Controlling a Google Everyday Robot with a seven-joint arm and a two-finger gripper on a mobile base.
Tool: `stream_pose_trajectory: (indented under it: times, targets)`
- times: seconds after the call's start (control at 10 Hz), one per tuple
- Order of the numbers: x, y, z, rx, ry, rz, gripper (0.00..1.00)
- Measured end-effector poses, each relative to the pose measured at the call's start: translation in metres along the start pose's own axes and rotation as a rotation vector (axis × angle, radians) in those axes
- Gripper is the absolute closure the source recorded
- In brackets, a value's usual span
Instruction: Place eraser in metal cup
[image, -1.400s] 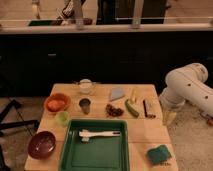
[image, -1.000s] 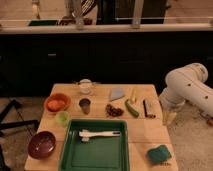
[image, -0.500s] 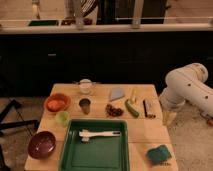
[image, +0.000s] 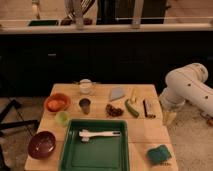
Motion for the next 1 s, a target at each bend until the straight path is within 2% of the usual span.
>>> stream_pose_trajectory:
  times: [0.8, 1.0]
  targets:
    - [0.001, -0.001, 0.000, 0.004, -0.006, 0.006, 0.20]
    - [0.000, -0.013, 0.008, -0.011, -0.038, 0.085, 0.20]
